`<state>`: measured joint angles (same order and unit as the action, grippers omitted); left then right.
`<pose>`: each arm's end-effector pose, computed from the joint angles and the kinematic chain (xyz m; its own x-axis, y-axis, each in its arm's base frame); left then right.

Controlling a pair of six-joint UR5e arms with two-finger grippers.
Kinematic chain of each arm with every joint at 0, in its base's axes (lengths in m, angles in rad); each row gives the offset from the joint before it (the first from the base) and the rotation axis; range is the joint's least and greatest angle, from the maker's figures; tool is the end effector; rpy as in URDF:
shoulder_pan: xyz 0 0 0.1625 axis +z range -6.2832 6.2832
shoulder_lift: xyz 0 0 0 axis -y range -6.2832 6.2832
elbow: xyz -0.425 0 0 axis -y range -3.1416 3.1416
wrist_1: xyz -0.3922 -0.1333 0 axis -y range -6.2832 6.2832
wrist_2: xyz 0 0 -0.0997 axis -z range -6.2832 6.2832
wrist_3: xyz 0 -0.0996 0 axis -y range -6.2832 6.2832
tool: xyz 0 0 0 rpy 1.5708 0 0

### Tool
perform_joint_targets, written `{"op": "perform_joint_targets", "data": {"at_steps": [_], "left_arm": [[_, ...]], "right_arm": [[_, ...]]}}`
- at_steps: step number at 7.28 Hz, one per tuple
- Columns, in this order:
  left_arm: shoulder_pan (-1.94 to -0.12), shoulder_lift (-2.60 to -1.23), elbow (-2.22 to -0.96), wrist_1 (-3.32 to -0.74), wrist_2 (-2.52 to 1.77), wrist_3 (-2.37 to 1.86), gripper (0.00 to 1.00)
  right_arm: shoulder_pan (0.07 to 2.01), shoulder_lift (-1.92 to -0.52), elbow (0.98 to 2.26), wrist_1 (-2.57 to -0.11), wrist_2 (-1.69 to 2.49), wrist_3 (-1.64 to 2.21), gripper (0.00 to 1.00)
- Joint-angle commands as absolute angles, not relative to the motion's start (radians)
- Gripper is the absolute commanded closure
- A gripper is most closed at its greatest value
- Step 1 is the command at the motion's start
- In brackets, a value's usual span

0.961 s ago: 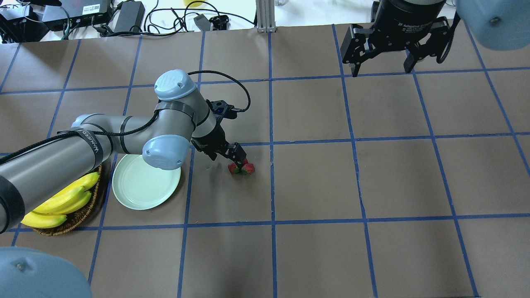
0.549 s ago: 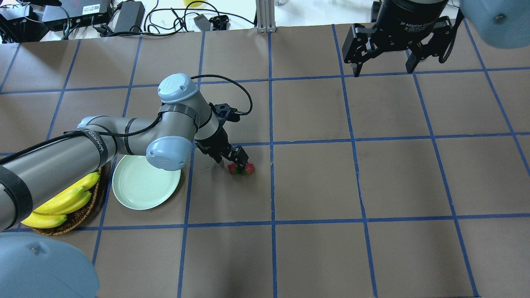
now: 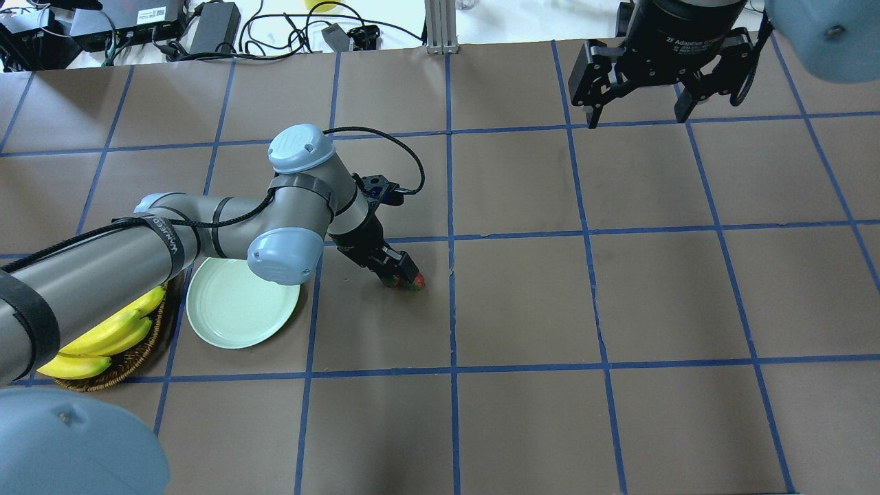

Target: Collect all strawberries into plate

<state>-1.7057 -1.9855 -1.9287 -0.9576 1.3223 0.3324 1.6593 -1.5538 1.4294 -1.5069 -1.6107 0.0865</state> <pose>-0.2283 -0.5091 0.1666 -0.8695 0.4059 0.2813 0.4406 0.8949 0.0708 0.1732 -0.4885 0.5428 -0.9994 0.0003 0.0344 -0.0019 0.9980 -0.0637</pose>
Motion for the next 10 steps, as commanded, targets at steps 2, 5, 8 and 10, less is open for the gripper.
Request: {"op": "perform_joint_targets", "data": {"at_steps": [2,5,8,10], "left_arm": [[-1.704,-1.957,-1.911,-0.956,1.33,0.334,1.0],[-1.701,-1.942,-1.87,-0.983,1.342,0.319,1.0],[-1.701,-1.945,-1.856,-0.985,1.339,0.142,0.0],[-1.701,-1.965,-1.835,-0.985,1.327,-0.118,0.0]], "right_arm": [[1.658,-1.554,1.43,-1.505,-1.612,0.063,0.0],[1.66,-1.554,1.431,-1.505,-1.609,0.057,0.0],[1.661,-1.555,1.436,-1.503,-1.611,0.055,0.0],[1.661,-1.555,1.436,-1.503,-1.609,0.055,0.0]]}}
